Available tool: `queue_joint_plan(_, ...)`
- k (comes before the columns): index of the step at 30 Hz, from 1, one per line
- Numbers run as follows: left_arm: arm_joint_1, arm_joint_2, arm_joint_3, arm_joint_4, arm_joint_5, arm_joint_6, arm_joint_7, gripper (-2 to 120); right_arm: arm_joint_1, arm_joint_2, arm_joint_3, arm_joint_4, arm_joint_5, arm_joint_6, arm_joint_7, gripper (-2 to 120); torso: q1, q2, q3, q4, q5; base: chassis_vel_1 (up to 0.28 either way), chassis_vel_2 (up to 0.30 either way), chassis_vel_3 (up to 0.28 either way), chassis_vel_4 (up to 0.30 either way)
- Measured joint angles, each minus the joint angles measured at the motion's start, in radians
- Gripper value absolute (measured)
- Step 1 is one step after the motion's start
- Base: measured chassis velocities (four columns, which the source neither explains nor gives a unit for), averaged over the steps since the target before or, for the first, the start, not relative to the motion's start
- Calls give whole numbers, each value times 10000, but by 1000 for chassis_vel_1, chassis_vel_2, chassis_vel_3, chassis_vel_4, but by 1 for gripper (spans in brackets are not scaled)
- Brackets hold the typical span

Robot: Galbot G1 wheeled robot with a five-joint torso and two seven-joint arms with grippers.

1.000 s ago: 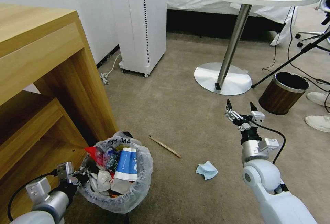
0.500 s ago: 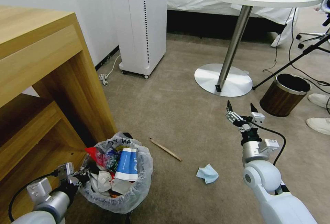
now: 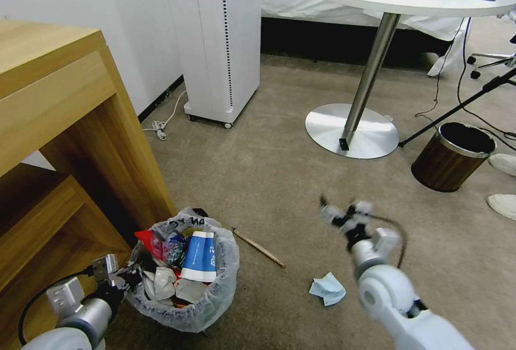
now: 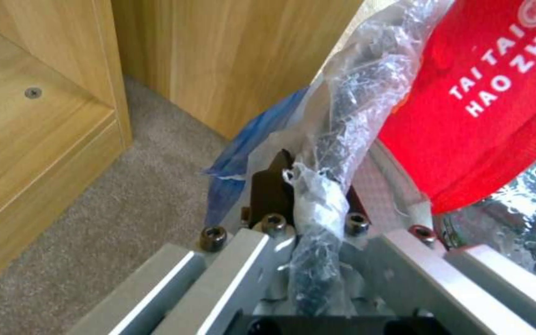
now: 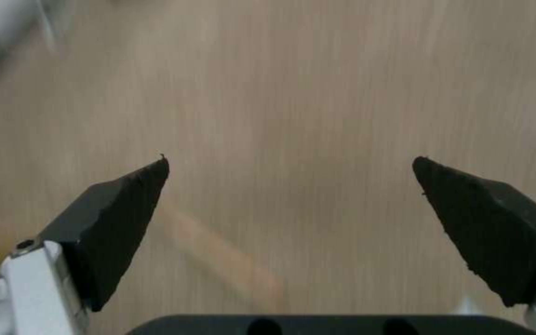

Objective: Pick up the trash bin and place the garbage on the floor into it.

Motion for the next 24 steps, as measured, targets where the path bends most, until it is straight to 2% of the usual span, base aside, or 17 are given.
queue_joint_plan(1,-23,1,-16,0,-5,-3,1,1,-29,-70,-293,-46,290,-544,311,100,0,0,0,-2,2,0,0,0,0)
queue_joint_plan(3,-33,2,-25,0,-12,-6,1,1,-36,-103,-442,-99,357,-719,458,100,0,0,0,-2,4,0,0,0,0)
queue_joint_plan(4,-47,6,-55,0,-40,-11,1,1,-86,-245,-868,-238,478,-1064,824,100,0,0,1,-2,7,0,0,0,0)
queue_joint_plan(5,-76,0,-100,0,-93,-12,1,1,-350,-744,-1558,-464,366,-1646,968,100,0,0,0,-2,2,0,0,0,0)
queue_joint_plan(9,16,27,-113,-16,-127,52,-47,1,-641,-1268,-2132,-553,-234,-1630,750,100,0,0,1,-3,1,0,0,0,0)
queue_joint_plan(14,245,184,-154,-221,-292,266,-178,1,-707,-1410,-2192,-553,-593,-1318,579,100,0,0,0,-2,4,0,0,0,0)
queue_joint_plan(16,609,524,-238,-446,-525,429,-223,1,-690,-1481,-2150,-598,-911,-1037,370,100,0,0,1,-2,4,0,0,0,0)
queue_joint_plan(24,1056,925,-255,-605,-826,508,-342,1,-685,-1602,-2149,-692,-1526,-892,-81,98,0,0,1,-2,3,0,0,0,0)
